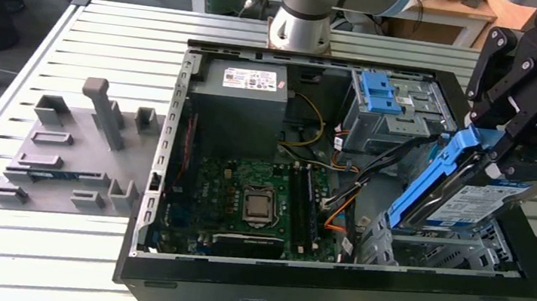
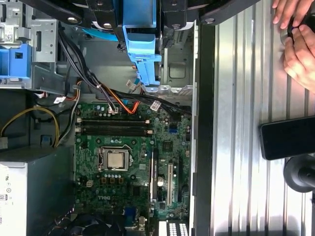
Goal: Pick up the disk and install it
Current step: 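Insert the disk into the insertion slot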
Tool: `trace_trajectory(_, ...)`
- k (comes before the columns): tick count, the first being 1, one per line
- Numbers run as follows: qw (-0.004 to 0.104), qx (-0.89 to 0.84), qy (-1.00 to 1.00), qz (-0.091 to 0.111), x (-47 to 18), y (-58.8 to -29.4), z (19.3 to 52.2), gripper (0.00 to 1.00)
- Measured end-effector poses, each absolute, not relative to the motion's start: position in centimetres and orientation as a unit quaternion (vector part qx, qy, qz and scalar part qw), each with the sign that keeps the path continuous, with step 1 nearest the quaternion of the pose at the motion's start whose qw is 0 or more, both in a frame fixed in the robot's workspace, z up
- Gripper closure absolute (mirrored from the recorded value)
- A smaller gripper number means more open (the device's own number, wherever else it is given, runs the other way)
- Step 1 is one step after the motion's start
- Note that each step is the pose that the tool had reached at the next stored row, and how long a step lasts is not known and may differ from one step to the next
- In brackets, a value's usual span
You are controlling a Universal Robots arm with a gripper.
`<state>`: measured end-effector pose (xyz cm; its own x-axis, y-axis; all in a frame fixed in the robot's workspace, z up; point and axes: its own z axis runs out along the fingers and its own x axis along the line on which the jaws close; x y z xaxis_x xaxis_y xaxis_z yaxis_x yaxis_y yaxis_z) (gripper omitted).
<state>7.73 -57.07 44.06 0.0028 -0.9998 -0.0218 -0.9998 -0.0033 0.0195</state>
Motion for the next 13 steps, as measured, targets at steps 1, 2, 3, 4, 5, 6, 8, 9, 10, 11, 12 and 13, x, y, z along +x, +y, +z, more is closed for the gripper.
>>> trace_trajectory(1,0.001,-0.708,0.706,0.015,7.72,-57.11,44.02,0.64)
trace_trajectory(2,0.001,-0.708,0.706,0.015,7.72,-57.13,43.97,0.64)
trace_trajectory(3,0.001,-0.708,0.706,0.015,7.73,-57.15,43.93,0.64)
trace_trajectory(4,0.001,-0.708,0.706,0.015,7.73,-57.18,43.90,0.64)
trace_trajectory(5,0.001,-0.708,0.706,0.015,7.73,-57.22,43.85,0.64)
trace_trajectory(6,0.001,-0.708,0.706,0.015,7.73,-57.24,43.82,0.64)
trace_trajectory(8,0.001,-0.708,0.706,0.014,7.73,-57.29,43.75,0.64)
trace_trajectory(9,0.001,-0.708,0.706,0.015,7.73,-57.30,43.70,0.64)
trace_trajectory(10,0.001,-0.708,0.706,0.015,7.72,-57.32,43.65,0.64)
trace_trajectory(11,0.001,-0.708,0.706,0.015,7.73,-57.33,43.61,0.64)
trace_trajectory(12,0.001,-0.708,0.706,0.015,7.73,-57.35,43.58,0.64)
trace_trajectory(13,0.001,-0.708,0.706,0.015,7.73,-57.36,43.55,0.64)
